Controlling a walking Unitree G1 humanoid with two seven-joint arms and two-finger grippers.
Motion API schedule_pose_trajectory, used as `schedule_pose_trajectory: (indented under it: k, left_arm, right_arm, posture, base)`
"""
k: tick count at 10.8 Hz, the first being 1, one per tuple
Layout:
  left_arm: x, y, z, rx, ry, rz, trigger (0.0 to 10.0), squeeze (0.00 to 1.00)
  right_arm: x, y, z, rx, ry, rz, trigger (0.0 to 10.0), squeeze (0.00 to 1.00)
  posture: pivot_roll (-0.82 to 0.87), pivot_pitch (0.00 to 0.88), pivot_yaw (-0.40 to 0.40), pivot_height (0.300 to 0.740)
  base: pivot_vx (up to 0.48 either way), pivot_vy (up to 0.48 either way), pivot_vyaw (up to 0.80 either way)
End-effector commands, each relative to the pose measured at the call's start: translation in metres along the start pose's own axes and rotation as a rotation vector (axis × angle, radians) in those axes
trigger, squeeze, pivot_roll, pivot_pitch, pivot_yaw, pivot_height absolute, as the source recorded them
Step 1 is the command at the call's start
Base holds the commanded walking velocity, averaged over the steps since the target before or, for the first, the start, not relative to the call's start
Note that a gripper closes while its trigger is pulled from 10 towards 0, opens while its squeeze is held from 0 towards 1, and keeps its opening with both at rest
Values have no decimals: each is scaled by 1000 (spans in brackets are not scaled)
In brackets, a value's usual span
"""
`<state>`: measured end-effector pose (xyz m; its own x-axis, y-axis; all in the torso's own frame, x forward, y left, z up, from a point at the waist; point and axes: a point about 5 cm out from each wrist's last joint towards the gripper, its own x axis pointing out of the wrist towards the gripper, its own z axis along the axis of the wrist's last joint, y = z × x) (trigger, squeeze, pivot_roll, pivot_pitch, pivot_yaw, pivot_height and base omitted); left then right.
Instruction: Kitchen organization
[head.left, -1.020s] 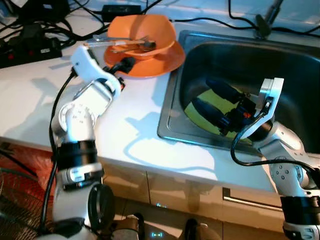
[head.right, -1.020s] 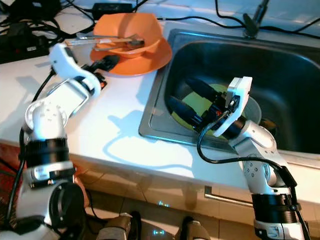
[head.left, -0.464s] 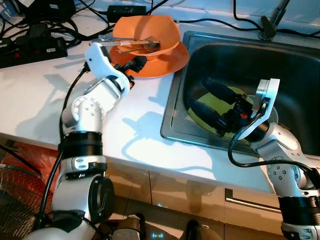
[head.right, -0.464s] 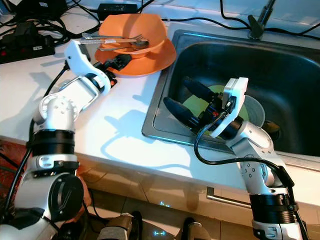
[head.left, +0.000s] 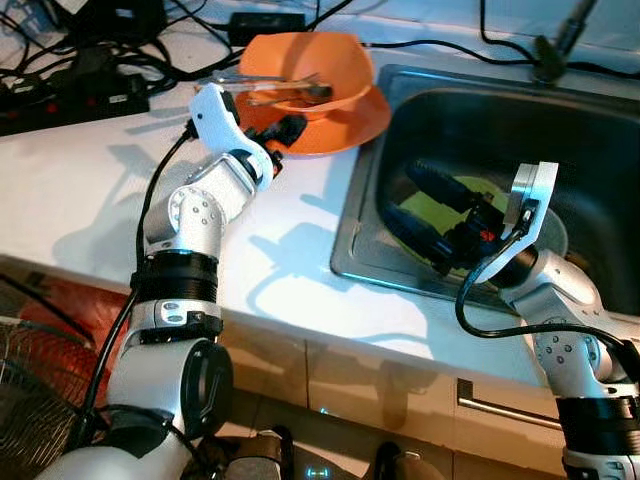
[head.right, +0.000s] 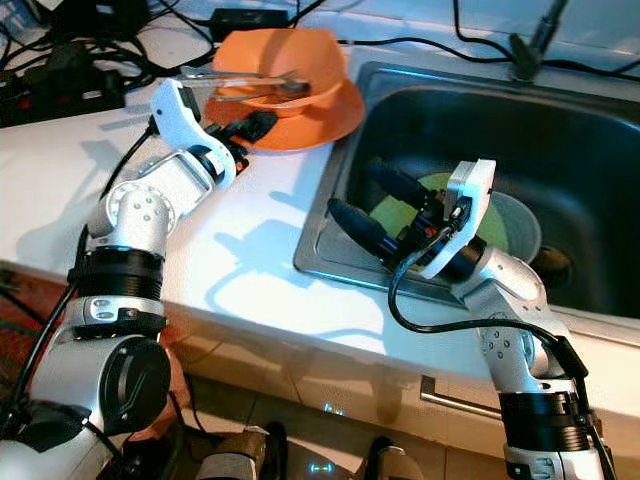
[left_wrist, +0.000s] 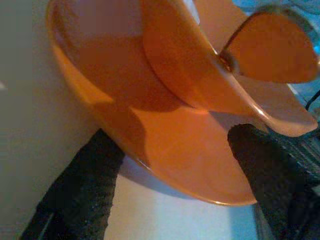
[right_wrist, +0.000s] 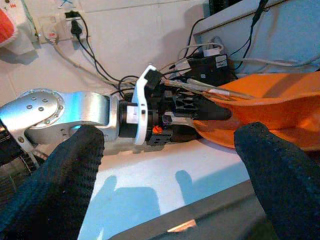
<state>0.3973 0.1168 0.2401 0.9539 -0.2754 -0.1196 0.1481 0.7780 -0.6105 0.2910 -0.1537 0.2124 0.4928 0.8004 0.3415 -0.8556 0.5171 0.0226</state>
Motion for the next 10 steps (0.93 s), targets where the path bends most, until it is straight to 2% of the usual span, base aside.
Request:
schedule_pose_trajectory:
  k: [1, 10]
  left_arm:
    - [3, 18, -32, -2, 134, 73, 0, 0]
    - [1, 20, -31, -15, 123, 76, 0, 0]
  right_arm:
    - [1, 4, 3, -14, -4, 12, 10000, 0]
    - [4, 2, 3, -19, -1, 12, 10000, 0]
  posture:
    - [82, 219, 42, 740]
    - [94, 223, 37, 740]
  base:
    - [0, 0, 0]
    - [0, 0, 0]
